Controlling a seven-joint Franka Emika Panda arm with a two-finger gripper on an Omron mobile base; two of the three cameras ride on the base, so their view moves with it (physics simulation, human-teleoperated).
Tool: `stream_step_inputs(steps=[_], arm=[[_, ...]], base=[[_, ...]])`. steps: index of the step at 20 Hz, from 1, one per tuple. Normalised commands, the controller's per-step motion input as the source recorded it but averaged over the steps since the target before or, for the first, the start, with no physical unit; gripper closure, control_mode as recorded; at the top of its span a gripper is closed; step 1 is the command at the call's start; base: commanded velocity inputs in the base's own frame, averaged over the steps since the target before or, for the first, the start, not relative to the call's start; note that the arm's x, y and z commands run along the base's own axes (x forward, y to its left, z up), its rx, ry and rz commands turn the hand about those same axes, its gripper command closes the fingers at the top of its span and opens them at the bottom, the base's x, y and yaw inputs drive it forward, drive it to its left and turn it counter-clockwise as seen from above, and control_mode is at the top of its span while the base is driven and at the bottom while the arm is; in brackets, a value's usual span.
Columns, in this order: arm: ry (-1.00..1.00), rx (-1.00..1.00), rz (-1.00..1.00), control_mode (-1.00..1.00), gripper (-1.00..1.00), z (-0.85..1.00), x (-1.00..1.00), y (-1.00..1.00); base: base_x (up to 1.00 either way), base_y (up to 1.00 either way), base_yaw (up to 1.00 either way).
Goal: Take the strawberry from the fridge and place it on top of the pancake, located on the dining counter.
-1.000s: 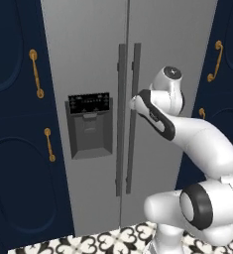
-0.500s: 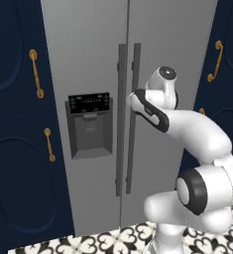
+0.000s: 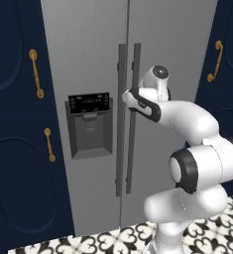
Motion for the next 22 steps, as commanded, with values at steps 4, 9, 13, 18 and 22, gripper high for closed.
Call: stream_step_inputs(steps=[4,9,13,18,22], arm=[[-0.06,0.0,0.01,-1.0,-1.0,-0.06,0.49,0.0],[-0.02,0.0,0.01,-1.0,-1.0,-0.03,0.61,0.0],[-0.05,0.0,0.0,-1.0,-1.0,-0.13,0.54,0.0],[-0.2,0.0,0.0,-1.0,-1.0,-0.13,0.34,0.0],[-0.19,0.0,0.0,-1.0,-1.0,-0.14,0.13,0.0]], base=[[0.0,0.0,0.0],[0.0,0.0,0.0],[0.0,0.0,0.0],[0.0,0.0,0.0],[0.0,0.0,0.0]])
